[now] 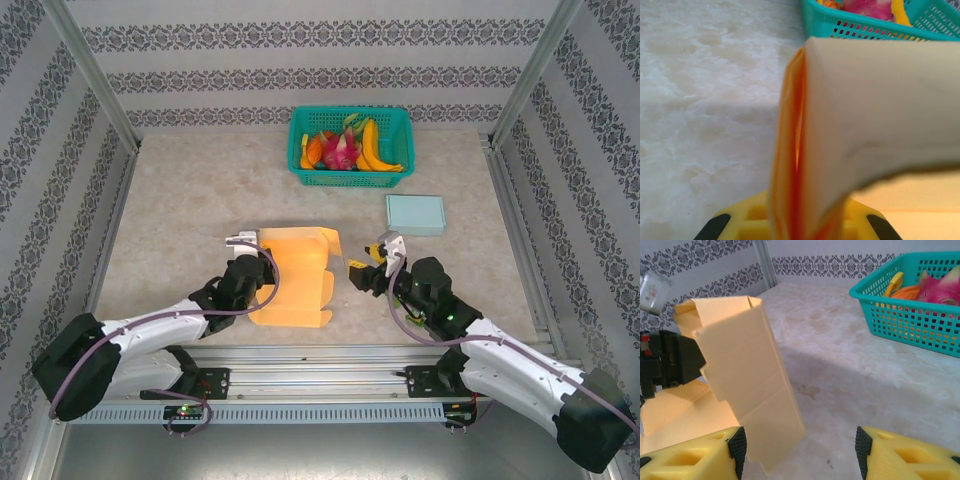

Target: Fold the paper box

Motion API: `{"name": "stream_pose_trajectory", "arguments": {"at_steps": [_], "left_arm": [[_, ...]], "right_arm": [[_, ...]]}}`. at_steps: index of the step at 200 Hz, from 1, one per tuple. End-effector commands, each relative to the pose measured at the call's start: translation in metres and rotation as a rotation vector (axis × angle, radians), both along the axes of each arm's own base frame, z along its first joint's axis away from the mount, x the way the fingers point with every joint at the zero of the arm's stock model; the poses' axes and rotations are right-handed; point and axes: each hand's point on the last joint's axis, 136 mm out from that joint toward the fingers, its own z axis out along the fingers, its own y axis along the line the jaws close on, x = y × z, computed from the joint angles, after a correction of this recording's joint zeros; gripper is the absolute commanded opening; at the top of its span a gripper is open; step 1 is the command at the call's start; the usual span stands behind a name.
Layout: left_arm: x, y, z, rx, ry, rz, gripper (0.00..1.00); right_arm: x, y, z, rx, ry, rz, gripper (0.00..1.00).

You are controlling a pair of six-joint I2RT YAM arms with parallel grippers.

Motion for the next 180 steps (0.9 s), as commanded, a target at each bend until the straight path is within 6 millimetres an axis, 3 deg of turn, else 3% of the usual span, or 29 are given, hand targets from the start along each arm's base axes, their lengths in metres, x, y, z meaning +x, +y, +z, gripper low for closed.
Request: {"name": "stream_pose_trajectory", "arguments": {"at_steps": [1,70,111,116,180], "left_arm": [[-0.005,-0.008,0.006,-0.024,-0.028,-0.051,0.00],[-0.012,-0.016,0.009,-0.043,-0.031,-0.122,0.00],[-0.014,-0.022,0.010,-0.058,-0.040,-0.160,0.00],[-0.014,-0.023,0.010,-0.060,-0.041,-0.163,0.00],[-0.011,-0.028,0.008,-0.056,-0.034,-0.171,0.00]], "right_arm": [[-0.001,0.003,0.000,-0.006,-0.011,0.027,0.61],[-0.013,0.027,0.001,-0.031,-0.015,0.136,0.60],[-0.014,0.031,-0.006,-0.047,0.002,0.147,0.60],[-0.011,0.034,0.007,-0.032,-0.019,0.145,0.60],[-0.010,0.037,0.006,-0.050,-0.020,0.140,0.56]]}}
